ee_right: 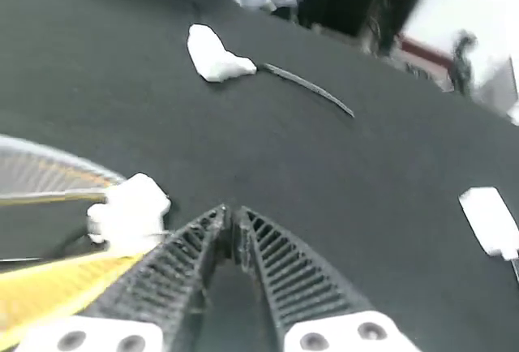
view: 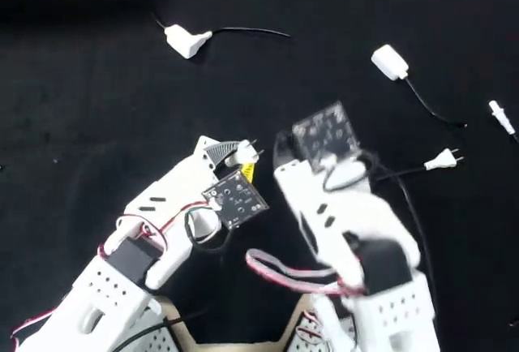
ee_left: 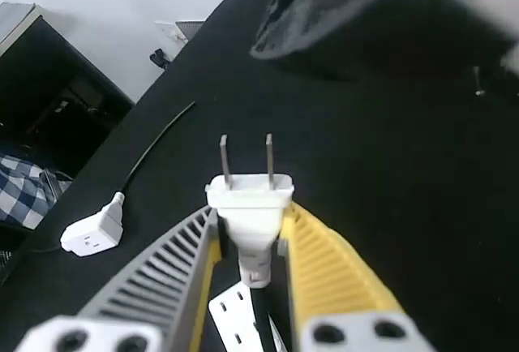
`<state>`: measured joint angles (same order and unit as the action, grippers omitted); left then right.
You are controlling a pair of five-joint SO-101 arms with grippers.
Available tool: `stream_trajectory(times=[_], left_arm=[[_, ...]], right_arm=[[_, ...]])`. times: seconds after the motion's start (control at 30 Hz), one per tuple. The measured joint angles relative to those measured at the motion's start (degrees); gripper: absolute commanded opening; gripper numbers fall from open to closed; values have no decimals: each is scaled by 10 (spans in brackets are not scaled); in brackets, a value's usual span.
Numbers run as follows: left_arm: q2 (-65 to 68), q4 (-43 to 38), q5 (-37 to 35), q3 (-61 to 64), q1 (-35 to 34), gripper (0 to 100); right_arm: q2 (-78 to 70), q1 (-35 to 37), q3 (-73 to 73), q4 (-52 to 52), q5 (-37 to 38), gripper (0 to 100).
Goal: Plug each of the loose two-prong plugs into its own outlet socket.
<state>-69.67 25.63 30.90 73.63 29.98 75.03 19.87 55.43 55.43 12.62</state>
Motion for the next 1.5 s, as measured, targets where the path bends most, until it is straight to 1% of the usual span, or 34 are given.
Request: stream_trajectory(times=[0.13,0.2,0.33,0.47,0.63,0.8,1.07,1.3,1.37,1.47,1.5], left_arm=[[5,-3,0,0,0,27],[5,10,0,-4,6,27],[-17,54,0,-9,32,27],[-62,87,-1,-8,31,27],[-138,142,0,-7,32,27],[-197,171,0,-5,32,27],[-217,174,-1,-5,31,27],[-217,186,-1,-5,28,27],[-218,184,0,-5,16,27],[-233,152,1,1,-14,27],[-233,142,1,8,-23,27]], right_arm=[[43,68,-1,21,0,12],[52,84,11,14,0,12],[43,84,51,-26,0,12],[20,86,69,-60,-1,12],[-33,64,76,-98,-2,12],[-85,44,66,-123,-3,12],[-144,32,67,-149,-4,12],[-153,31,69,-151,-4,12],[-154,21,75,-151,-4,12],[-169,-8,84,-162,-1,13],[-164,-19,84,-172,-11,14]])
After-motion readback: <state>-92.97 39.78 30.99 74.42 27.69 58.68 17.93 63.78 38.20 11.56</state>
